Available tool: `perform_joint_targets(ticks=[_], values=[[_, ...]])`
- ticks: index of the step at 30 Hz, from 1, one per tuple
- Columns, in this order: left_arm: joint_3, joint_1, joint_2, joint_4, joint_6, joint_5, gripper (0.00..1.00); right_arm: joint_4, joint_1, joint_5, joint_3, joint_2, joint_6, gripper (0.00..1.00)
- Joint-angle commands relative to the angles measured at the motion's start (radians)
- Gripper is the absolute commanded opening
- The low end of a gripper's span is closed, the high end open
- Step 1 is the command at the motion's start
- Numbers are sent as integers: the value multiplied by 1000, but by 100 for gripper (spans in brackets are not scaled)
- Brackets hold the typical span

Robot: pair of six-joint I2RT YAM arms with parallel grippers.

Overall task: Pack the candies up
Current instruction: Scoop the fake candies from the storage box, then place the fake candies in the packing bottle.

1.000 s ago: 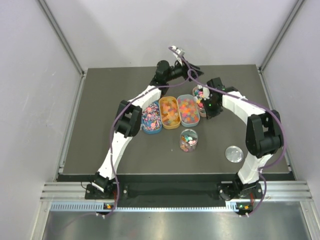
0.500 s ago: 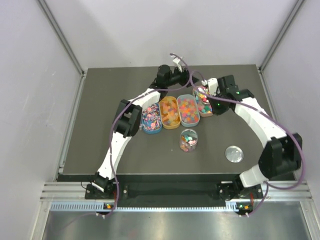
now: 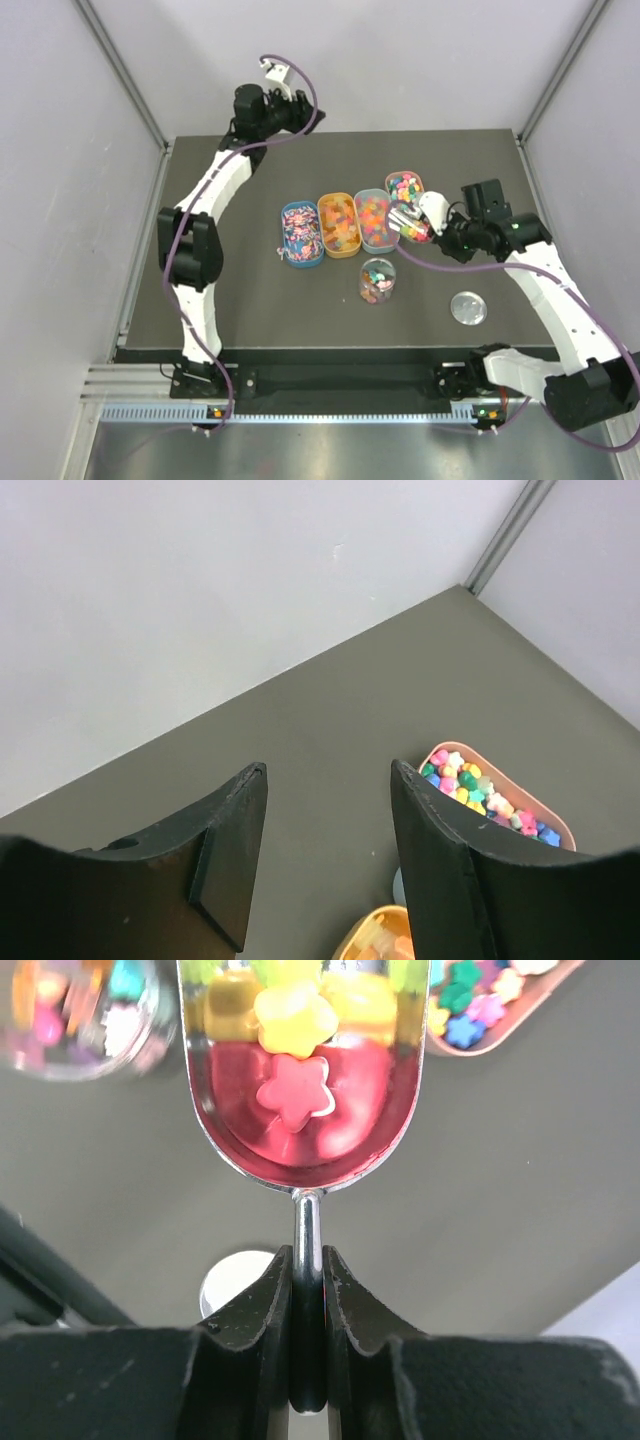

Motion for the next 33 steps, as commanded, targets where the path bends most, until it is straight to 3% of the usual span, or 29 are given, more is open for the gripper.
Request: perform_joint_targets(ticks=[1,11,22,33], values=[[-51,-23,-88,-190,113,-60,57,-118,24,-21,19,-49,-175,0],[-257,-21,-246,-193,126,-71,57,-359,113,33,95,-24,-299,0],[-277,-21,-275,-208,143,-86,57,-417,242,93,79,37,-263,0],[-299,-21,-283,-213,143,-63,57,-507,270,173,154,164,-221,0]])
